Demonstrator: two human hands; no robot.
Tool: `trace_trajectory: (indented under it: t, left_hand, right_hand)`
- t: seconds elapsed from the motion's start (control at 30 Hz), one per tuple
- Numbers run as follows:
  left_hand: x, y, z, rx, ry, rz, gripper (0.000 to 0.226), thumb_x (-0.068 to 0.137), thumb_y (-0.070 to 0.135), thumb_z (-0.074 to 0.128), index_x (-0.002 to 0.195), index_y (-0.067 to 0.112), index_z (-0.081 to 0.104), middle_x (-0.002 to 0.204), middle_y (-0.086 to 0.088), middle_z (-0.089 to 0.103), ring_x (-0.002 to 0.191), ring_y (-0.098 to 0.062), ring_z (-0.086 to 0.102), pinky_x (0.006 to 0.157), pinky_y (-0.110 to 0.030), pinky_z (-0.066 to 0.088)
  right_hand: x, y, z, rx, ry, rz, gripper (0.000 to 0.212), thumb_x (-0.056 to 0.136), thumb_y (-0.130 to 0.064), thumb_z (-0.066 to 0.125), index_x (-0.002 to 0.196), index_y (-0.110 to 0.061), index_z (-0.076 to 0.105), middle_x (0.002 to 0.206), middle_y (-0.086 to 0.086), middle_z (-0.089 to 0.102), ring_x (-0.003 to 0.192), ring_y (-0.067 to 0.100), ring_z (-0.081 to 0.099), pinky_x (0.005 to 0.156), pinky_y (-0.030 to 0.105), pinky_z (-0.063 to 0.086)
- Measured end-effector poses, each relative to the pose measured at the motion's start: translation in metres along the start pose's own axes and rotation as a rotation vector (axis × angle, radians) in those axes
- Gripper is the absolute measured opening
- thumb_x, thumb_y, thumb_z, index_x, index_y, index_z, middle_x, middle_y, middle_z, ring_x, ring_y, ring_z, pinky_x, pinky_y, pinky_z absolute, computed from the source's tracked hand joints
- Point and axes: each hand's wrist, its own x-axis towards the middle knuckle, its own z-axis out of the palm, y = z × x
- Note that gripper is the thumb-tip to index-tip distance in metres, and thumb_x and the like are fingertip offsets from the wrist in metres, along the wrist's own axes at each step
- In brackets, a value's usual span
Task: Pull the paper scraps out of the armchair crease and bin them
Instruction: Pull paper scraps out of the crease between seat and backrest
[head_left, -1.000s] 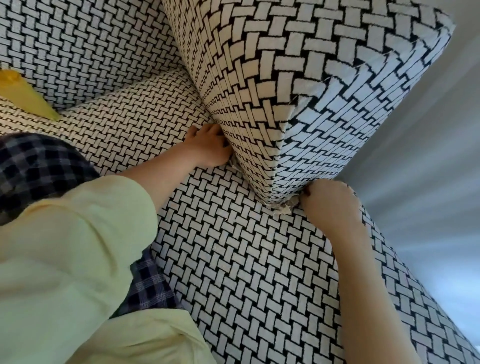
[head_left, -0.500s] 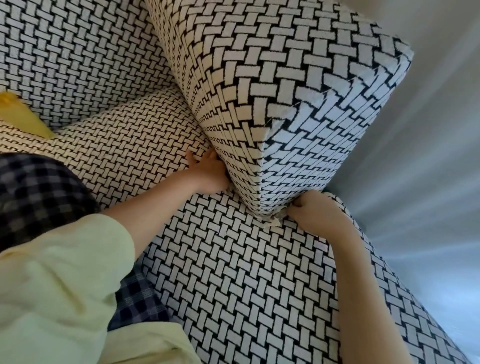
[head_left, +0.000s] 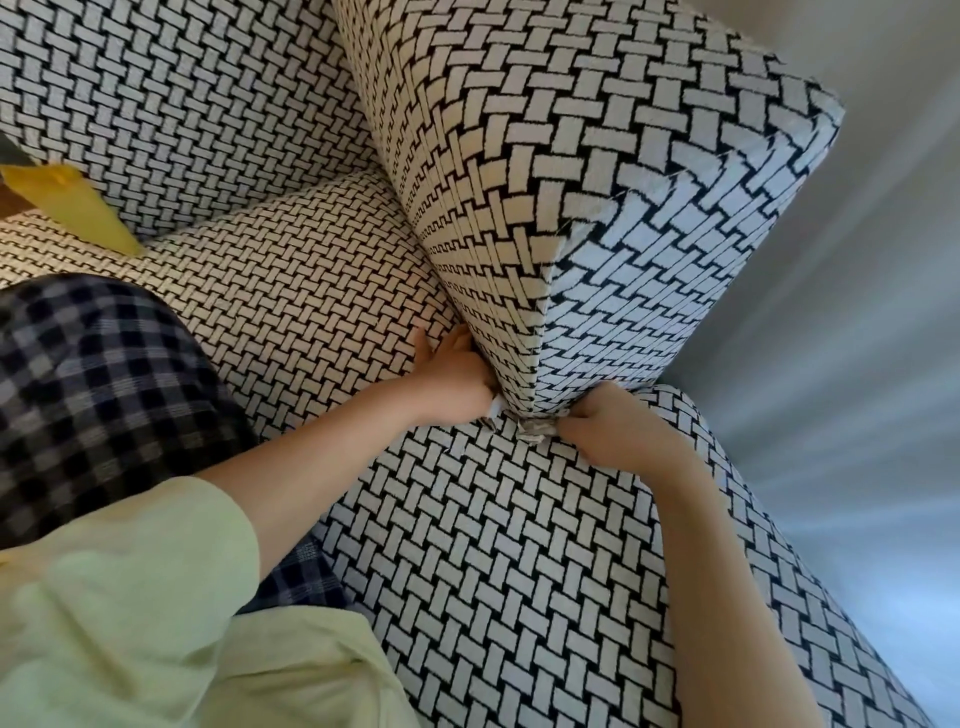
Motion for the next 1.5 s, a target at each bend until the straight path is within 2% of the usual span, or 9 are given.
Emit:
trace_trajectory:
  t: [0.13, 0.3, 0.4, 0.53, 0.57, 0.8, 1.03, 1.4, 1.5]
  left_hand:
    - [-0.005, 0.003, 0.008, -0.039, 0.032, 0.023, 0.050, 0.093, 0.018, 0.041, 0.142, 0.023, 0.037, 0.157, -0.006, -0.002, 0.144, -0.023, -0.013, 0.108, -0.051, -0.021]
    - [-0.011, 0.003, 0.011, -0.122, 0.059, 0.063, 0.035, 0.093, 0.019, 0.043, 0.124, 0.023, 0.059, 0.158, -0.004, 0.000, 0.144, -0.022, -0.012, 0.107, -0.046, -0.023]
    - [-0.015, 0.003, 0.011, -0.167, 0.035, 0.073, 0.037, 0.095, 0.027, 0.042, 0.127, 0.017, 0.056, 0.158, -0.005, -0.001, 0.144, -0.021, -0.013, 0.108, -0.046, -0.022]
    - [-0.023, 0.005, 0.009, -0.235, 0.032, 0.089, 0.028, 0.093, 0.027, 0.045, 0.083, 0.018, 0.069, 0.158, -0.003, 0.000, 0.144, -0.021, -0.013, 0.108, -0.045, -0.022]
    - [-0.024, 0.005, 0.011, -0.237, 0.036, 0.093, 0.029, 0.093, 0.026, 0.045, 0.082, 0.016, 0.069, 0.158, -0.002, 0.000, 0.144, -0.020, -0.014, 0.108, -0.044, -0.022]
    - [-0.034, 0.004, 0.014, -0.297, 0.035, 0.152, 0.030, 0.095, 0.018, 0.042, 0.113, 0.018, 0.067, 0.158, -0.003, -0.004, 0.144, -0.019, -0.014, 0.110, -0.043, -0.020]
    - [-0.043, 0.007, 0.015, -0.421, 0.038, 0.151, 0.030, 0.095, 0.016, 0.044, 0.117, 0.018, 0.065, 0.157, -0.005, -0.005, 0.144, -0.016, -0.013, 0.112, -0.037, -0.018]
    - [-0.055, 0.003, 0.021, -0.554, -0.056, 0.193, 0.032, 0.096, 0.020, 0.044, 0.124, 0.013, 0.060, 0.155, -0.001, -0.011, 0.141, -0.010, -0.020, 0.107, -0.026, -0.019]
    - [-0.066, 0.004, 0.038, -0.520, -0.086, 0.257, 0.047, 0.097, 0.015, 0.039, 0.143, 0.015, 0.030, 0.155, 0.004, -0.015, 0.137, -0.004, -0.023, 0.107, -0.023, -0.020]
  right_hand:
    - [-0.001, -0.003, 0.010, 0.036, 0.092, 0.050, 0.031, 0.084, -0.012, 0.050, 0.055, -0.008, 0.039, 0.056, 0.011, 0.042, 0.050, 0.020, 0.036, 0.052, 0.025, 0.029]
    - [-0.006, -0.009, 0.020, -0.051, 0.162, -0.002, 0.043, 0.085, -0.017, 0.054, 0.049, -0.013, 0.032, 0.047, 0.002, 0.035, 0.044, 0.016, 0.031, 0.047, 0.024, 0.025]
    - [-0.009, -0.014, 0.025, -0.154, 0.192, -0.061, 0.045, 0.086, -0.018, 0.054, 0.049, -0.014, 0.028, 0.046, -0.001, 0.030, 0.043, 0.013, 0.026, 0.042, 0.023, 0.021]
    - [-0.011, -0.016, 0.026, -0.126, 0.218, -0.061, 0.045, 0.085, -0.015, 0.053, 0.049, -0.013, 0.027, 0.045, 0.000, 0.029, 0.042, 0.013, 0.025, 0.041, 0.022, 0.020]
    - [-0.011, -0.016, 0.026, -0.121, 0.227, -0.062, 0.044, 0.085, -0.015, 0.053, 0.049, -0.013, 0.027, 0.045, 0.000, 0.028, 0.042, 0.013, 0.025, 0.041, 0.022, 0.019]
    - [-0.013, -0.019, 0.035, -0.096, 0.262, -0.083, 0.047, 0.088, -0.017, 0.051, 0.049, -0.012, 0.026, 0.045, 0.001, 0.028, 0.042, 0.014, 0.024, 0.041, 0.023, 0.018]
    - [-0.013, -0.021, 0.034, -0.050, 0.231, -0.088, 0.047, 0.089, -0.017, 0.051, 0.047, -0.009, 0.030, 0.044, 0.003, 0.030, 0.041, 0.014, 0.025, 0.041, 0.023, 0.019]
    - [-0.018, -0.018, 0.029, 0.291, 0.113, -0.041, 0.051, 0.089, -0.013, 0.050, 0.039, -0.012, 0.038, 0.035, -0.002, 0.036, 0.032, 0.010, 0.025, 0.038, 0.017, 0.022]
    - [-0.024, -0.030, 0.040, 0.385, -0.059, -0.026, 0.039, 0.090, -0.009, 0.044, 0.050, -0.007, 0.044, 0.033, -0.002, 0.036, 0.024, 0.007, 0.027, 0.029, 0.013, 0.020]
